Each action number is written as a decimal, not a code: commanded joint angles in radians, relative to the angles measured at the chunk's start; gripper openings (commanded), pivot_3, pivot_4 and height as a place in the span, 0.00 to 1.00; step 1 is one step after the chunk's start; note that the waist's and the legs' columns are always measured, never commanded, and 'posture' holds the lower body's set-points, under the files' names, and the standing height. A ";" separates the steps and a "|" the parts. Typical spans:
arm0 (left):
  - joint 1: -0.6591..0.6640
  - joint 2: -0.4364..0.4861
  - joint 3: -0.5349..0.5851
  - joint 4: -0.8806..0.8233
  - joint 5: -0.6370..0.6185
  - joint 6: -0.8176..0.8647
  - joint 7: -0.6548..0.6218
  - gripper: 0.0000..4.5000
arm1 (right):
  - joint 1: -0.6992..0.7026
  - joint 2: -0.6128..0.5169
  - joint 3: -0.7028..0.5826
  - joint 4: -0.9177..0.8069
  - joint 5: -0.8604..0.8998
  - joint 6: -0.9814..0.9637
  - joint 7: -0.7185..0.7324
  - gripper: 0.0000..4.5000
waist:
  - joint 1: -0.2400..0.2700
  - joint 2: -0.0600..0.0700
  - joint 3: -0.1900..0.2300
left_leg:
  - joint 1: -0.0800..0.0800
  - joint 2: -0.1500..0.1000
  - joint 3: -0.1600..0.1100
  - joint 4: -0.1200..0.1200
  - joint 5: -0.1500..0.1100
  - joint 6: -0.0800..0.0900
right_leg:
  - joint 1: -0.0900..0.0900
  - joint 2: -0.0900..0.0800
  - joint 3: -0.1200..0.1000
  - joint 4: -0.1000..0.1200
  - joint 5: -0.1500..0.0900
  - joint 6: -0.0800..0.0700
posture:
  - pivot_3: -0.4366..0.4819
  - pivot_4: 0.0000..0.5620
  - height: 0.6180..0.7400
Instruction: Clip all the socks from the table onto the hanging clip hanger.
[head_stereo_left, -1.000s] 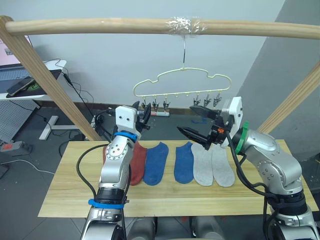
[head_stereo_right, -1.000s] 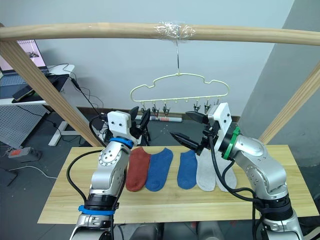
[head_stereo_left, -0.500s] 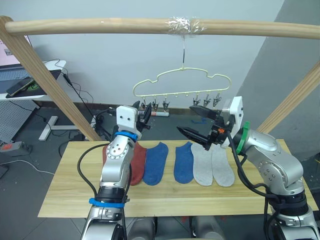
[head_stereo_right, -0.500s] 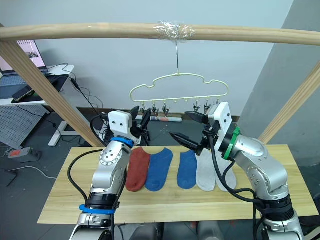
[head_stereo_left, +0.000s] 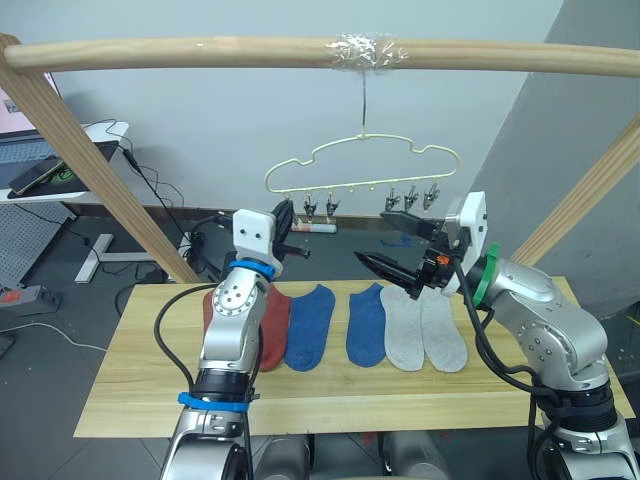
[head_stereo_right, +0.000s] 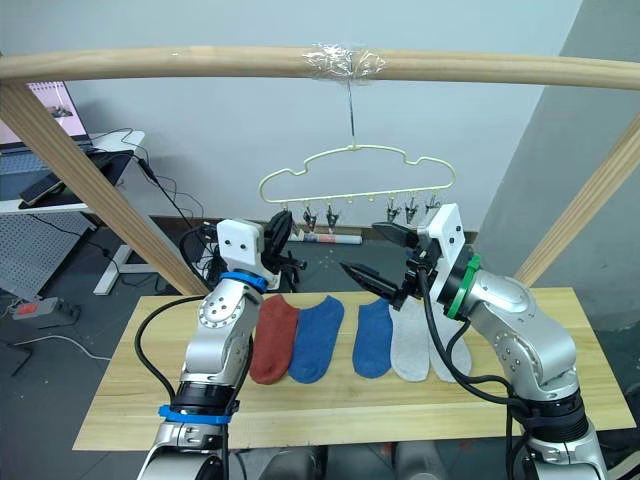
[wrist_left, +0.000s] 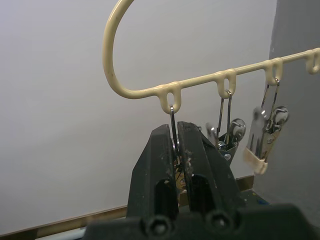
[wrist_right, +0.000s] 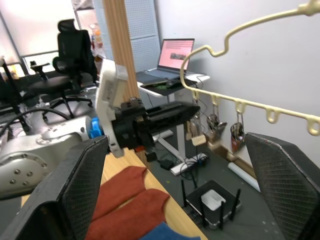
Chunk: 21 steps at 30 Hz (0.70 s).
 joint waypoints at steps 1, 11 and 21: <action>-0.016 0.024 0.008 -0.033 0.011 0.022 -0.002 0.01 | 0.044 -0.025 0.021 0.053 -0.138 -0.047 -0.076 1.00 | 0.001 0.000 0.000 | 0.000 0.000 0.000 0.000 0.000 0.000 | 0.000 0.000 0.000 0.000 0.000 0.000 | 0.36 0.29 1.00; 0.030 0.061 0.008 -0.078 -0.008 0.075 -0.039 0.01 | 0.098 -0.084 0.104 0.529 -0.470 -0.172 -0.172 1.00 | -0.005 0.000 0.000 | 0.001 0.000 0.002 0.000 0.000 0.000 | 0.000 0.000 0.002 0.001 0.002 -0.003 | 0.37 0.29 1.00; 0.030 0.055 0.005 -0.089 -0.006 0.089 -0.041 0.01 | 0.018 -0.037 0.164 0.861 -0.563 -0.256 -0.111 1.00 | -0.005 0.000 0.000 | 0.002 0.001 0.002 0.002 0.000 0.000 | 0.001 0.001 0.002 0.001 0.003 -0.002 | 0.39 0.29 1.00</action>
